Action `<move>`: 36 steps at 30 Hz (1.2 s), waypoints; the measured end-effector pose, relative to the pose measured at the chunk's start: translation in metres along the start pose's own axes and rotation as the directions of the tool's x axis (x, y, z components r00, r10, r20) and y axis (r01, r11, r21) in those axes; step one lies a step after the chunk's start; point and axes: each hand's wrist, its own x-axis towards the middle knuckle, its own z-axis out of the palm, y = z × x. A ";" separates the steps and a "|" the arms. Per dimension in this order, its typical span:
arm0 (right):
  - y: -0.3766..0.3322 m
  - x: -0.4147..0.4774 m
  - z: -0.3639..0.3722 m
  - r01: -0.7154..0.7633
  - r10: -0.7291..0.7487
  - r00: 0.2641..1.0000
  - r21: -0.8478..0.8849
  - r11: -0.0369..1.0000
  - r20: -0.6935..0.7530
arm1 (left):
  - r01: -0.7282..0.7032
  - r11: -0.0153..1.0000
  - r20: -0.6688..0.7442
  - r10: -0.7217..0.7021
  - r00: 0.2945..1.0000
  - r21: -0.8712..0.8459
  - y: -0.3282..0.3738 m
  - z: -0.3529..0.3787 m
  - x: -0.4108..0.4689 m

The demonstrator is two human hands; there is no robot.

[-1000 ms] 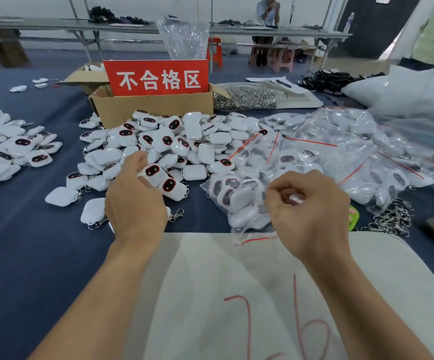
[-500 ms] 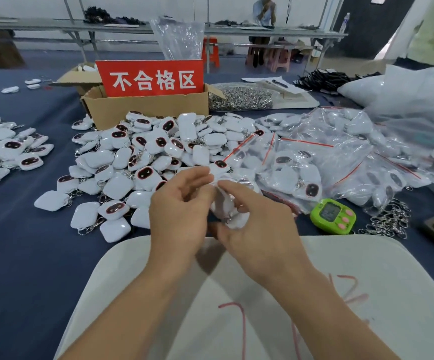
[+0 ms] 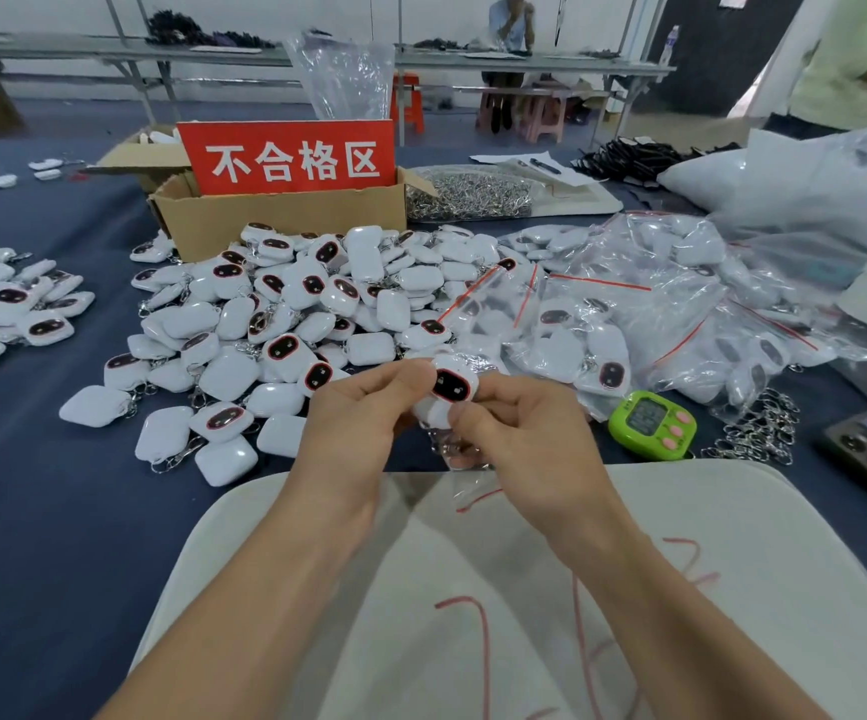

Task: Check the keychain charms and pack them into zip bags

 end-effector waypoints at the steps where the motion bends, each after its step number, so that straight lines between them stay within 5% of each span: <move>1: 0.000 0.000 0.000 -0.015 0.015 1.000 0.017 1.000 0.008 | 0.002 1.000 -0.001 -0.002 1.000 0.018 0.000 -0.001 -0.001; 19: -0.006 0.002 -0.005 0.045 -0.048 0.997 -0.040 0.998 -0.064 | 0.038 0.986 -0.031 -0.033 0.999 0.160 0.001 0.000 -0.002; 28: -0.006 0.001 -0.006 0.097 -0.098 0.995 -0.081 0.992 -0.008 | -0.139 0.941 -0.058 0.164 0.985 0.308 -0.003 -0.001 0.000; 36: -0.003 0.004 -0.004 0.106 -0.106 0.994 -0.007 0.994 -0.016 | -0.116 0.972 -0.042 0.127 0.991 0.206 0.001 0.000 -0.001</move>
